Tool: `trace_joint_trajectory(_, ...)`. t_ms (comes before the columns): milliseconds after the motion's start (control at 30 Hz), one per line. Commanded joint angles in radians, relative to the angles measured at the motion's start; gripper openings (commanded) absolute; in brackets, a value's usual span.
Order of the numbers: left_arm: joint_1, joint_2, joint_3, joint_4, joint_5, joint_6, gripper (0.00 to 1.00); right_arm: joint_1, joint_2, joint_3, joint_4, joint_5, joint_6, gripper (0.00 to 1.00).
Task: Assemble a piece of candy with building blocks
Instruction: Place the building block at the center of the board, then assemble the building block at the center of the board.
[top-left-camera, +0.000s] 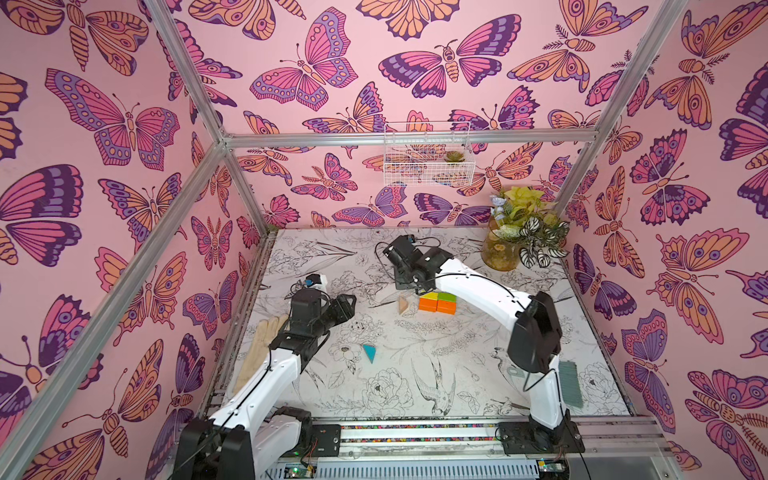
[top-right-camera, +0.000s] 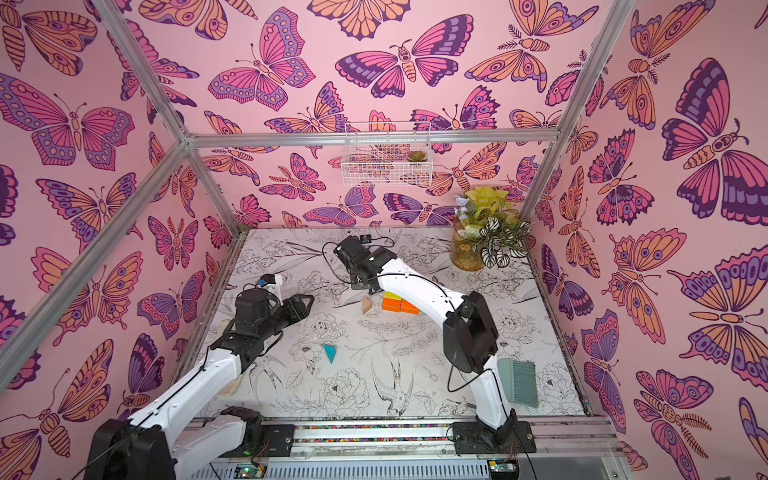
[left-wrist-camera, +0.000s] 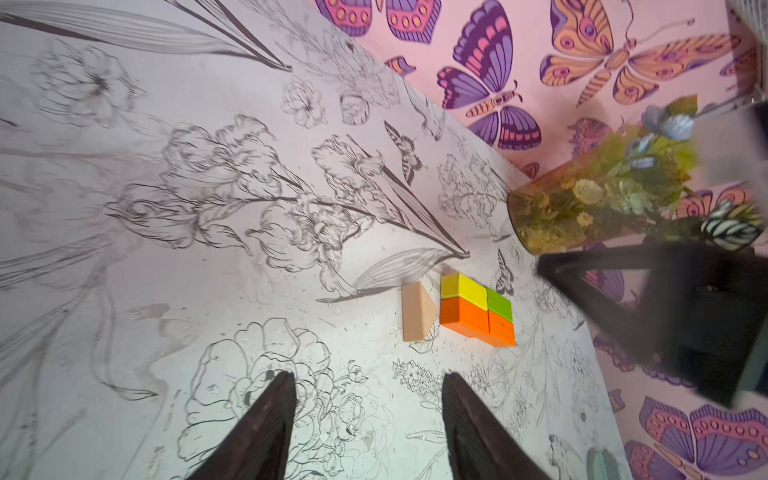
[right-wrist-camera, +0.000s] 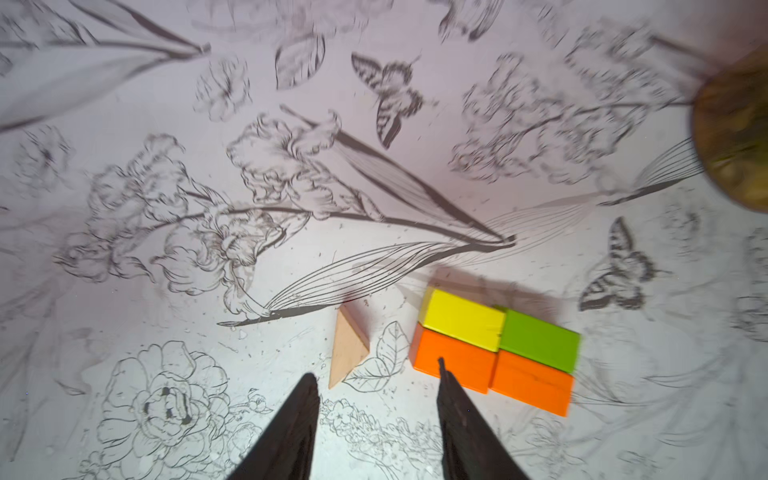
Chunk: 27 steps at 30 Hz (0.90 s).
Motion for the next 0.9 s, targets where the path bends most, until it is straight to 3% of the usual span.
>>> trace_joint_trajectory(0, -0.101, 0.062, 0.075, -0.043, -0.033, 0.090, 0.60, -0.012, -0.106, -0.078, 0.005, 0.140, -0.053, 0.51)
trace_joint_trajectory(300, -0.375, 0.315, 0.325, -0.313, -0.274, 0.281, 0.61, -0.230, -0.511, -0.493, 0.176, 0.112, -0.101, 0.52)
trace_joint_trajectory(567, -0.404, 0.536, 0.503, -0.436, -0.243, 0.221, 0.60, -0.393, -0.687, -0.678, 0.180, 0.084, -0.124, 0.52)
trace_joint_trajectory(867, -0.410, 0.685, 0.640, -0.443, -0.187, 0.144, 0.61, -0.406, -0.695, -0.757, 0.210, 0.027, -0.117, 0.52)
